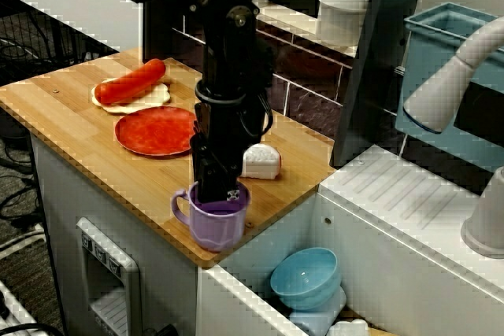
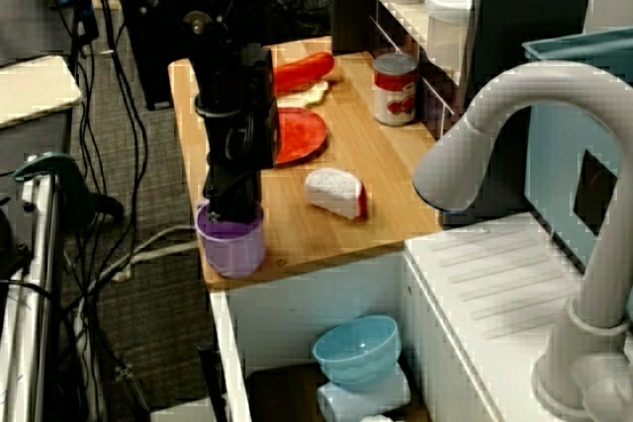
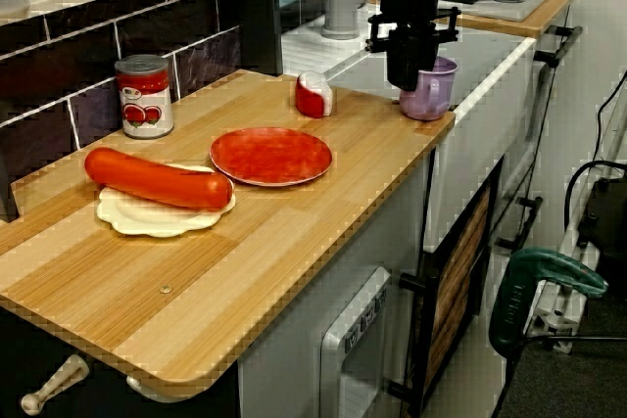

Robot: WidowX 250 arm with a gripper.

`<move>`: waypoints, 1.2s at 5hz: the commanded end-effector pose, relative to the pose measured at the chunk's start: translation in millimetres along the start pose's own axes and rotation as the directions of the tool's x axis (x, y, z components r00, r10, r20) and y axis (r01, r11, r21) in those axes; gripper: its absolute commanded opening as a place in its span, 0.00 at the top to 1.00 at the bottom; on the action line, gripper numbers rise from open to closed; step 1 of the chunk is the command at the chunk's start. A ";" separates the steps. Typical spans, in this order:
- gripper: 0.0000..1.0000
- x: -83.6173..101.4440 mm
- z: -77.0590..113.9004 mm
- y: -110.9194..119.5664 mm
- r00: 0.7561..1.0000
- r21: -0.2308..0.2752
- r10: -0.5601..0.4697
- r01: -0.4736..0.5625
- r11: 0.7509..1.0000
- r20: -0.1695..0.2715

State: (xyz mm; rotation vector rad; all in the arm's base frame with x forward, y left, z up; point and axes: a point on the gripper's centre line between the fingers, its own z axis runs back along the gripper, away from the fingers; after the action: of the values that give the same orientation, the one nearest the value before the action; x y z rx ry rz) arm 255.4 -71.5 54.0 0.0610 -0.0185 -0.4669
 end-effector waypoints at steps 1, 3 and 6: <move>1.00 23.7 14.3 22.4 0.997 -0.013 0.058 -0.057 0.998 0.050; 1.00 46.8 15.4 39.8 0.992 -0.019 0.110 -0.109 0.994 0.055; 0.00 44.6 14.4 41.5 0.995 -0.024 0.099 -0.098 0.995 0.023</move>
State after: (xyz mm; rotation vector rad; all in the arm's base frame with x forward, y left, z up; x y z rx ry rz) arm 305.1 -55.3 59.2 0.0305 0.0041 -0.3724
